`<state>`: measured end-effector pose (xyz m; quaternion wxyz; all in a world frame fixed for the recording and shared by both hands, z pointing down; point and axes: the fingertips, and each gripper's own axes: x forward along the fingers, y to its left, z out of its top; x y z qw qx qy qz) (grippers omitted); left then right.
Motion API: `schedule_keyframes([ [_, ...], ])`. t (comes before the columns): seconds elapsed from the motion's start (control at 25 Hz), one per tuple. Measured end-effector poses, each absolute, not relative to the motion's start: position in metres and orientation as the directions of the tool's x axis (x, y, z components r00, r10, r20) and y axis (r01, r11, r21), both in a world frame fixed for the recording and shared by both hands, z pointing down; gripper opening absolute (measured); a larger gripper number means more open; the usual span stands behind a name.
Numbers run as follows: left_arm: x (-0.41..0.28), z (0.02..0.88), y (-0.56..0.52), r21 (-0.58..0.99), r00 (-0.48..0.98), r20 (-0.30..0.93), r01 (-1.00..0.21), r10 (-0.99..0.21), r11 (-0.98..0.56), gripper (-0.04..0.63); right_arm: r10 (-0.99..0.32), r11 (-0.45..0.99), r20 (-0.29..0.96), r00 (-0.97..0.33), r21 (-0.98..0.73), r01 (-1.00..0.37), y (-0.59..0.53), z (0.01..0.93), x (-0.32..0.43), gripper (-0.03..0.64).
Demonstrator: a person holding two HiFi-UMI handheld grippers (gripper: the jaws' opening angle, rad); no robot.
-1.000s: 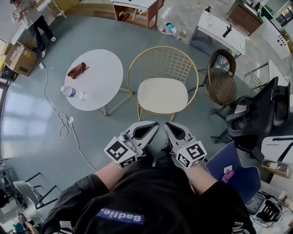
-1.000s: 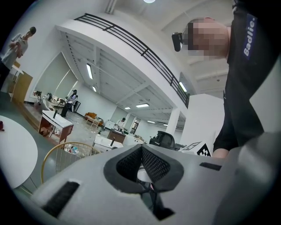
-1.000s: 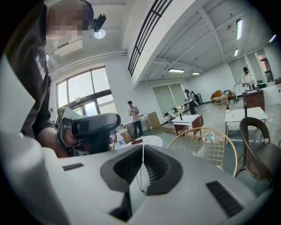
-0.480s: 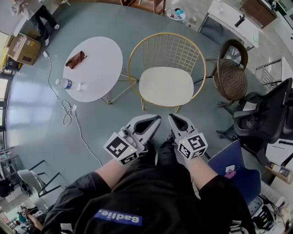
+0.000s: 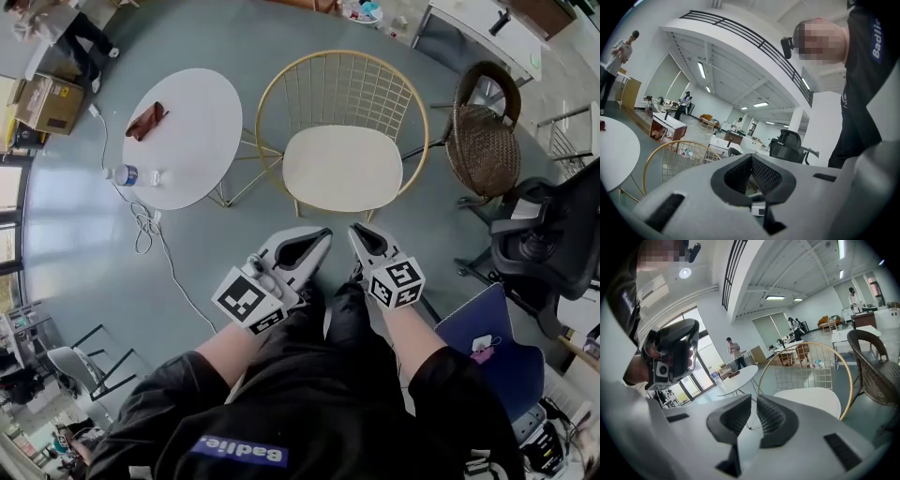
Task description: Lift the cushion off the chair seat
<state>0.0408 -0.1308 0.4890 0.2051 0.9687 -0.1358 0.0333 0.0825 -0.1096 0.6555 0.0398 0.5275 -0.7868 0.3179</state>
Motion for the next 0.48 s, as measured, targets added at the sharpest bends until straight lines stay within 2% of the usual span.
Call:
schedule_keyframes([
  [0.48,0.055,0.515,-0.145,0.389,0.957,0.134,-0.290,-0.258,-0.874,0.014,-0.788,0.124,0.447,-0.423,-0.558,-0.821,-0.107,0.735,0.093,0.034],
])
